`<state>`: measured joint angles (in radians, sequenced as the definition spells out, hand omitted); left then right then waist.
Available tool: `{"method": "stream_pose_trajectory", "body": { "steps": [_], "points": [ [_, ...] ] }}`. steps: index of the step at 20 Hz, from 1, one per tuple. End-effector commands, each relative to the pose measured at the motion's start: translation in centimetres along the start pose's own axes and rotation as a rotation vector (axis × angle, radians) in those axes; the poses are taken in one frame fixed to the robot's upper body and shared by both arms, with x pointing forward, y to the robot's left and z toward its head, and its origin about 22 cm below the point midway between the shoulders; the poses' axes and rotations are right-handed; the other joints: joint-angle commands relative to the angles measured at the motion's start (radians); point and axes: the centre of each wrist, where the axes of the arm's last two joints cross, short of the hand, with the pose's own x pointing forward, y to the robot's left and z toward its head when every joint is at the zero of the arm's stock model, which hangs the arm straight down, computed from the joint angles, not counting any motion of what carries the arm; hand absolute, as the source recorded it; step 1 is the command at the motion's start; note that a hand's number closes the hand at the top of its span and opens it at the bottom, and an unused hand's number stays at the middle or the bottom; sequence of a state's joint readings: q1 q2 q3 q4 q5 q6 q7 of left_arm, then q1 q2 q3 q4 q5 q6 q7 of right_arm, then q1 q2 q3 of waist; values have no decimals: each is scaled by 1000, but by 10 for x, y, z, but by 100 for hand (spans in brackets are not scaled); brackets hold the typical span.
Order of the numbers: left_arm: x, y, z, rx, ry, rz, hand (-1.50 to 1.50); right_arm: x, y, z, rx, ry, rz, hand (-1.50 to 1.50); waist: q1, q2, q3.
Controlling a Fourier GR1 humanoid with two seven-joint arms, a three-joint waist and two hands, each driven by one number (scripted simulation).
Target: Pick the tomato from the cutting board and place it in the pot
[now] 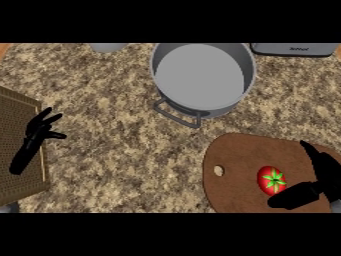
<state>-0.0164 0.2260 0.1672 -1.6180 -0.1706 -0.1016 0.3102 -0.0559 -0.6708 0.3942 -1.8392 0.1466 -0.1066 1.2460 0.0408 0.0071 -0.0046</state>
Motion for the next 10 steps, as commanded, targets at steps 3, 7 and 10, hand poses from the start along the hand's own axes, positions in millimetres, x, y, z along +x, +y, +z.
{"method": "stream_pose_trajectory", "body": {
  "steps": [3, 7, 10],
  "points": [
    [-13, 2, 0, 37, -87, 23, 0, 26, 17, -11, 12, 216, 57, -150, -14, -2, 1],
    [-10, 10, 9, 64, -79, 10, 0, 33, 28, -19, 14, 232, 47, -150, -17, -7, 2],
    [-11, 8, 10, 70, -82, 27, 0, 28, 31, -28, 26, 220, 30, -150, -28, -7, 3]
  ]
}}
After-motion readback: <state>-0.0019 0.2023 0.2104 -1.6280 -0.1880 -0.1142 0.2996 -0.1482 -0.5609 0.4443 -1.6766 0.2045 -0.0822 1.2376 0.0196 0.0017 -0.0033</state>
